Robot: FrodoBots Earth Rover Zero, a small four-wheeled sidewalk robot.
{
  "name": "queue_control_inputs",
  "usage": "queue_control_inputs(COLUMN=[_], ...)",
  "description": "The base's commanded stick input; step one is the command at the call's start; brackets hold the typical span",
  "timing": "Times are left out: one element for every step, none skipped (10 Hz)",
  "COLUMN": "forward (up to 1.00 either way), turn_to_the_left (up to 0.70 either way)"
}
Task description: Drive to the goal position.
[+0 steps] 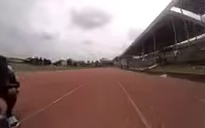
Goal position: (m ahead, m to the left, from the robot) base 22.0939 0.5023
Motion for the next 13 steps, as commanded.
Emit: queue_control_inputs(forward=[0.70, 0.70, 0.70, 0.70, 0.70, 0.70, 0.70, 0.70, 0.70, 0.70, 0.70, 0.70, 0.70], turn_to_the_left=[0.00, 0.00, 0.00, 0.00, 0.00, 0.00, 0.00, 0.00, 0.00, 0.00, 0.00, 0.00, 0.00])
